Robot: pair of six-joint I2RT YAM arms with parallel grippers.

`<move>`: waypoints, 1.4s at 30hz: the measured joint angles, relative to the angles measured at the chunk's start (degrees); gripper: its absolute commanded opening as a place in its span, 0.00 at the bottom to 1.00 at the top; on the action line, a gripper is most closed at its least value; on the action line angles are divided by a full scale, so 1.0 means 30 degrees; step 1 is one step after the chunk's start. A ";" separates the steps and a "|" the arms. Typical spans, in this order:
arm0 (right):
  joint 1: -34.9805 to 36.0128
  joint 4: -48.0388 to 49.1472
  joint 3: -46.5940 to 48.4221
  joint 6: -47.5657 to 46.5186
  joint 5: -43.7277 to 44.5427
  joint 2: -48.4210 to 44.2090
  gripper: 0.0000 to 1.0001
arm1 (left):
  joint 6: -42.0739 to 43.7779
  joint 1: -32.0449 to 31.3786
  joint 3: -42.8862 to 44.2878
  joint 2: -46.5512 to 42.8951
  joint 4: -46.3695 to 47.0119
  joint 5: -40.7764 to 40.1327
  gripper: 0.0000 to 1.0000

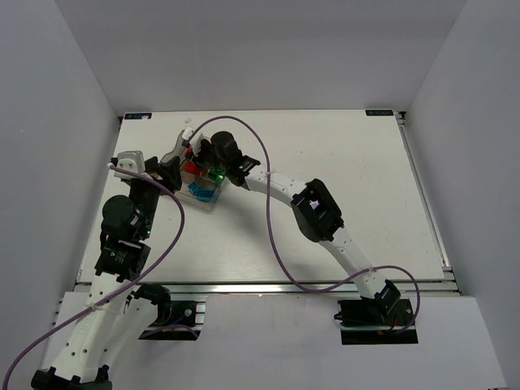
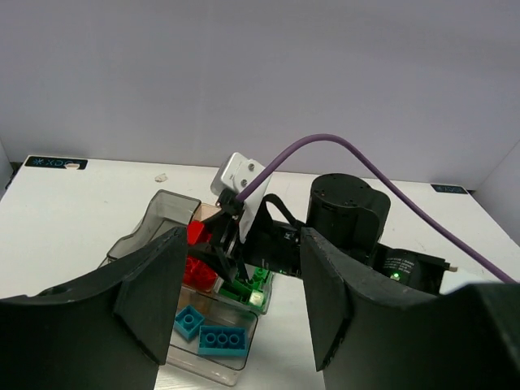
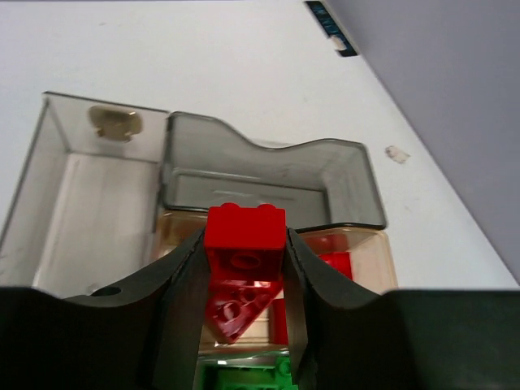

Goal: Sort the legos into containers by color

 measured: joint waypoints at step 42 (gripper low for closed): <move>-0.9202 -1.1271 -0.9959 0.1829 -0.2229 -1.6772 0.88 | -0.2448 -0.0597 0.1545 0.9675 0.1851 1.1978 0.83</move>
